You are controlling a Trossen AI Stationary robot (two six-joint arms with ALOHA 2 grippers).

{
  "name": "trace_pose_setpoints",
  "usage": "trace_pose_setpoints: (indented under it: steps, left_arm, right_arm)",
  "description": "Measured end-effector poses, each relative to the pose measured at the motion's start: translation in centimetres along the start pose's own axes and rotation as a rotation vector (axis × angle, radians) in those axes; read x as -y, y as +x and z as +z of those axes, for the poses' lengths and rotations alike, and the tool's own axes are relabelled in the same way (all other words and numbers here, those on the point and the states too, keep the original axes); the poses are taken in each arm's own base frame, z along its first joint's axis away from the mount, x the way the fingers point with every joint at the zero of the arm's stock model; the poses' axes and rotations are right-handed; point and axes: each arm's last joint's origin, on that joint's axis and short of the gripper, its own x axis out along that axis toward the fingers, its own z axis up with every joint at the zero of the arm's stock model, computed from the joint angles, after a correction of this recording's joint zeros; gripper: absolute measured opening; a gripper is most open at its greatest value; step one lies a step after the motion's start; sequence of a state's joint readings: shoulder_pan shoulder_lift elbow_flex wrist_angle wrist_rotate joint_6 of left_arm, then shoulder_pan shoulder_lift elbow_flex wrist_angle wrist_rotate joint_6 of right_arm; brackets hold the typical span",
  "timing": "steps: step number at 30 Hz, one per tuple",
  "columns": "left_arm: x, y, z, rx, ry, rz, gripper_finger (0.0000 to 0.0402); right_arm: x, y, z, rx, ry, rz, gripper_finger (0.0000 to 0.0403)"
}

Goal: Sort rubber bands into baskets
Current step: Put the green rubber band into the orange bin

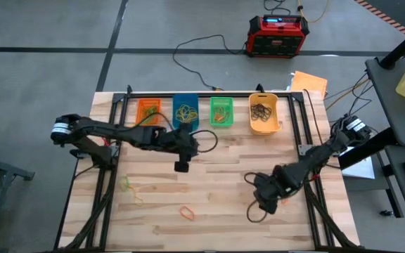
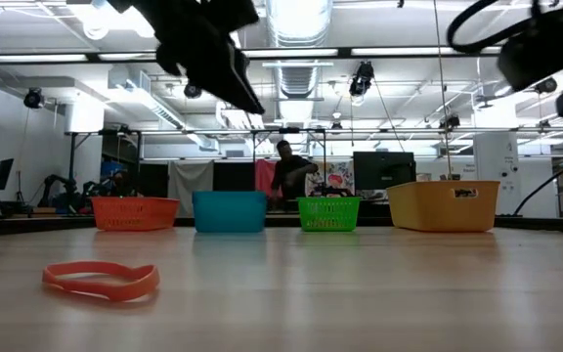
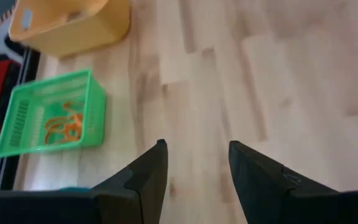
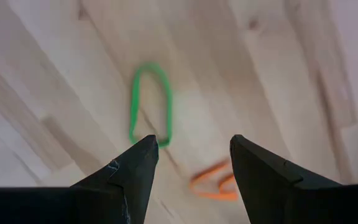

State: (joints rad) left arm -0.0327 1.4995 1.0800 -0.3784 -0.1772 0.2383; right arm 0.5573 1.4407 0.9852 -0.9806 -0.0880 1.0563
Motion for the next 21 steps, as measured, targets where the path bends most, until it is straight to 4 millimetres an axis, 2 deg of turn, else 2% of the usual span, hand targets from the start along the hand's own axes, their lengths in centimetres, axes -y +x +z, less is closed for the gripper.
trace_pose_setpoints:
  steps: [7,14,21]
  left_arm:
    - [2.6,-2.8,1.0,0.11,-0.031,-0.051,0.0155]
    - [5.0,-5.0,1.4,0.144,-0.027,0.031,0.0155]
    - [6.3,-7.1,1.3,0.169,-0.048,-0.009,0.0155]
  right_arm:
    - [-2.2,1.7,-2.1,0.019,-0.103,-0.011,0.0196]
    - [-3.4,4.6,-2.5,0.044,-0.147,-0.099,0.0196]
    - [-3.8,6.3,-2.5,0.019,-0.18,-0.141,0.0196]
